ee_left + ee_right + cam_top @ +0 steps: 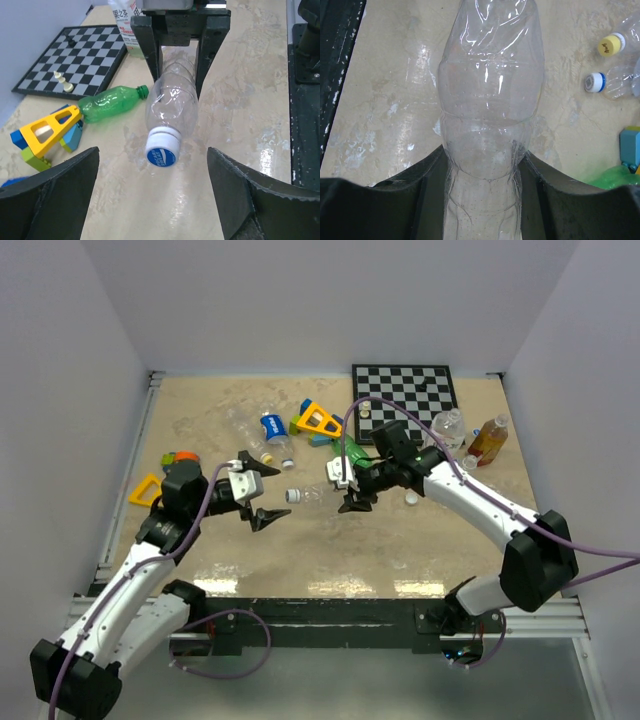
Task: Unscrew the bottle caps
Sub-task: Unscrew the bottle cap from the plastic bottle.
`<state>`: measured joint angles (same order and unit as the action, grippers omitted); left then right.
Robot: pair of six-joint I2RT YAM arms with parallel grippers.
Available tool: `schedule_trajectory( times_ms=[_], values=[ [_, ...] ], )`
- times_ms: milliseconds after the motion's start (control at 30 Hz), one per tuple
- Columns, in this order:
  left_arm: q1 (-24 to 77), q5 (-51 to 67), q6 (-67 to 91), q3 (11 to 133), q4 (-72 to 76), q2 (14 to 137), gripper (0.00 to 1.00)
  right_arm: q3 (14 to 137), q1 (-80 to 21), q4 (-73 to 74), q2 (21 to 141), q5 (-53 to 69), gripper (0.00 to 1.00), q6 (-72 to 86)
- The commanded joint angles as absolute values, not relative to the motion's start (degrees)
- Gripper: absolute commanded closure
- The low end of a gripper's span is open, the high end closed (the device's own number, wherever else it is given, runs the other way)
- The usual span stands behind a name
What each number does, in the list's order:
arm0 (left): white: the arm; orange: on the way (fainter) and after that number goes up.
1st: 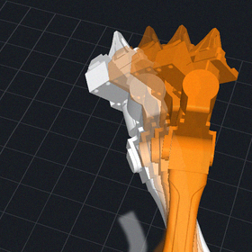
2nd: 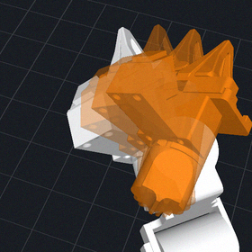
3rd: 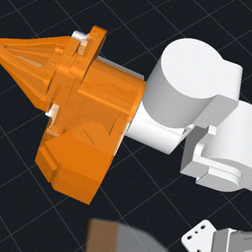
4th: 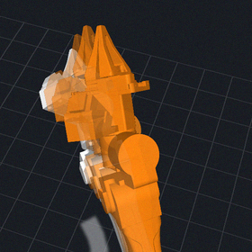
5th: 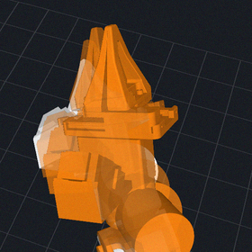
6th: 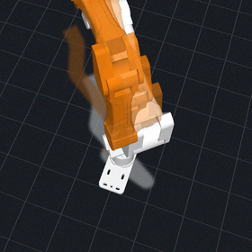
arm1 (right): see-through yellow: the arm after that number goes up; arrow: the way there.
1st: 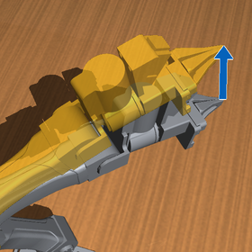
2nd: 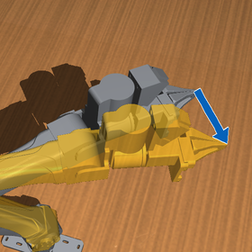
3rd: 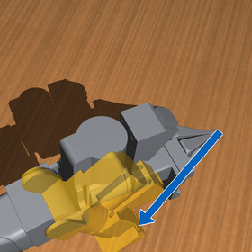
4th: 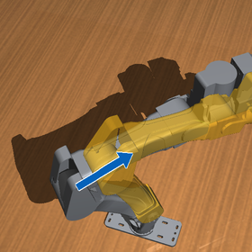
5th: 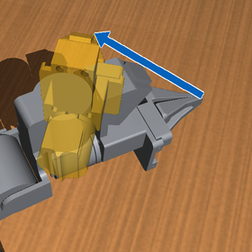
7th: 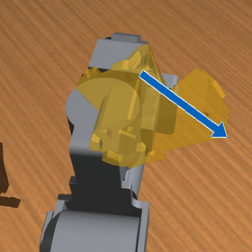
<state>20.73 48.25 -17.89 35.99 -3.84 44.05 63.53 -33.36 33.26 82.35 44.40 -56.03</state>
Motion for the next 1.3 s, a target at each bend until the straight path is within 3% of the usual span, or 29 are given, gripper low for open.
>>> schedule_trajectory(
  times_ms=[0,400,767,833,933,967,1133,1267],
  values=[
    [21.5,53.3,-24.5,38.2,3.0,47.2,0.12,65.0,-33.3,35.3,83.1,47.3,0.91,-59.0],
    [23.6,53.1,-25.8,39.5,-2.0,52.5,0.41,65.0,-33.3,35.6,83.2,47.4,0.91,-59.2],
    [24.4,51.0,-27.0,40.1,-5.7,53.1,0.58,65.2,-33.2,35.6,83.2,47.4,0.91,-59.0],
    [24.4,51.0,-26.8,40.0,-5.8,52.8,0.68,65.2,-33.3,35.5,83.3,47.4,0.91,-59.0],
    [24.4,51.0,-24.8,40.3,-5.4,52.7,0.93,65.2,-33.3,35.6,83.3,47.3,0.91,-58.9],
    [24.4,50.9,-23.6,40.3,-5.4,52.8,0.99,65.3,-33.3,35.6,83.3,47.3,0.91,-58.8],
    [24.3,44.1,-1.6,41.7,-3.1,53.9,1.0,65.3,-33.3,35.4,83.3,46.9,0.91,-58.4],
    [23.5,34.3,21.0,44.8,-11.9,57.4,1.0,65.3,-33.3,35.3,83.4,46.8,0.91,-58.1]
  ],
)
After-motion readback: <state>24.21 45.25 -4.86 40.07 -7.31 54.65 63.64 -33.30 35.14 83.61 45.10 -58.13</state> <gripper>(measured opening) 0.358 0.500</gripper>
